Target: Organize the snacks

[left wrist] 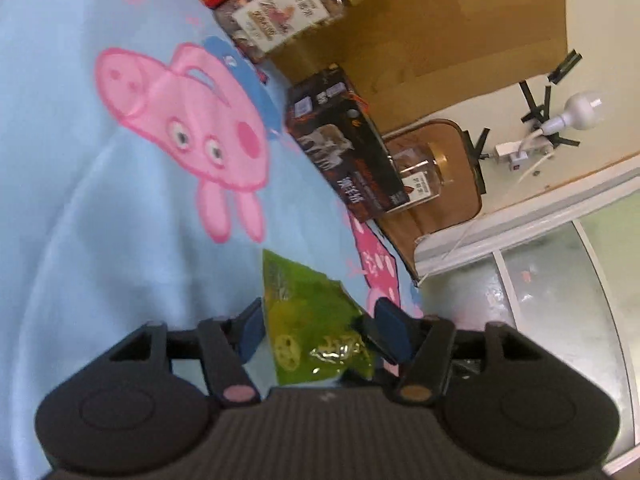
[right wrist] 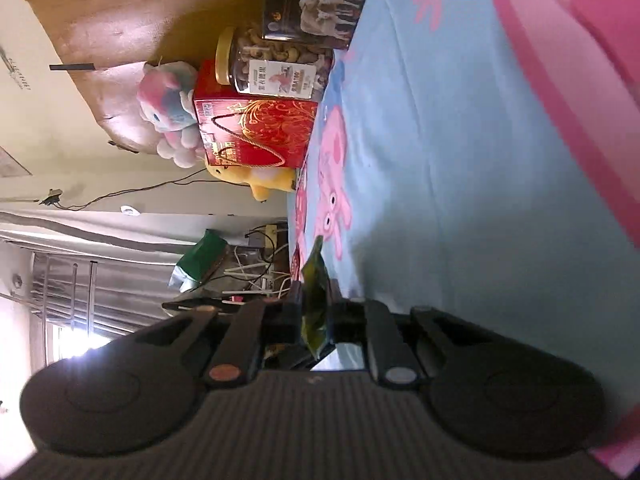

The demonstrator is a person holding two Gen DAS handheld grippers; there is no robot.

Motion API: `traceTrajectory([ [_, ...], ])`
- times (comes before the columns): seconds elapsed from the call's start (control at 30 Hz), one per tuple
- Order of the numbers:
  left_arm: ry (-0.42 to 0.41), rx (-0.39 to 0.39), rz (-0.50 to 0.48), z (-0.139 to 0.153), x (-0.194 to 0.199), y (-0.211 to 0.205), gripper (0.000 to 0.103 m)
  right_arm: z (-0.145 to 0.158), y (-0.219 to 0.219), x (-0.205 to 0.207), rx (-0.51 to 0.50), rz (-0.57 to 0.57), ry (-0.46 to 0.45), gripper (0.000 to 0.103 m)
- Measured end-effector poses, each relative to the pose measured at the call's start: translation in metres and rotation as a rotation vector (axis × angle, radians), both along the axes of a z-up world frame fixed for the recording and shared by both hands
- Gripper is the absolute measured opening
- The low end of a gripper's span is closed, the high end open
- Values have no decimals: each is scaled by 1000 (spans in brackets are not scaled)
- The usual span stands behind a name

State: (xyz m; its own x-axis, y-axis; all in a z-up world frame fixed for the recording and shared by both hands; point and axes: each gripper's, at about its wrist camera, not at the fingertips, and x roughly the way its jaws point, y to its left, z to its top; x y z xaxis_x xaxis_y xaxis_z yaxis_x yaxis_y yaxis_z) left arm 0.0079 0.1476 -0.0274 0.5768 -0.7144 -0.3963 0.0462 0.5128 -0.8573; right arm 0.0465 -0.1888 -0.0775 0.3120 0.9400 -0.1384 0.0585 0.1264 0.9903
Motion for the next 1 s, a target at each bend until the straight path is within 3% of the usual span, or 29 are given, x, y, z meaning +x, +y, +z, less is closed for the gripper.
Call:
traceTrajectory([
  [0.03,-7,10,-11,2,3,-5,39,1,-1,1,14,-1,2,13],
  [0.07,-7,17,-24,5,7,-10,36,3,-3,3,12,-6,-5,13],
  [0.3,-95,99,-71,44,55,-37,36,60,-15,28,-160,-55,-267,13],
  [0.4,-162,157,-75,68,95,-50,36,84,-16,54,-234,-88,-362,13],
  [0.63,-216,262,-62,97,197,-81,37,125,-17,124,-448,-198,-557,13],
  [0.7,-222,299,-50,99,220,-91,41,126,-18,145,-484,-234,-573,13],
  [0.77,-195,360,-33,95,243,-104,53,124,-18,161,-552,-271,-600,14],
  [0.83,-169,416,-43,85,258,-118,57,123,-18,165,-739,-352,-663,17],
  [0.9,-163,478,-46,78,264,-131,59,120,-16,169,-876,-411,-674,28],
  [1.0,-194,482,-47,77,256,-134,63,110,-32,164,-843,-448,-644,31],
])
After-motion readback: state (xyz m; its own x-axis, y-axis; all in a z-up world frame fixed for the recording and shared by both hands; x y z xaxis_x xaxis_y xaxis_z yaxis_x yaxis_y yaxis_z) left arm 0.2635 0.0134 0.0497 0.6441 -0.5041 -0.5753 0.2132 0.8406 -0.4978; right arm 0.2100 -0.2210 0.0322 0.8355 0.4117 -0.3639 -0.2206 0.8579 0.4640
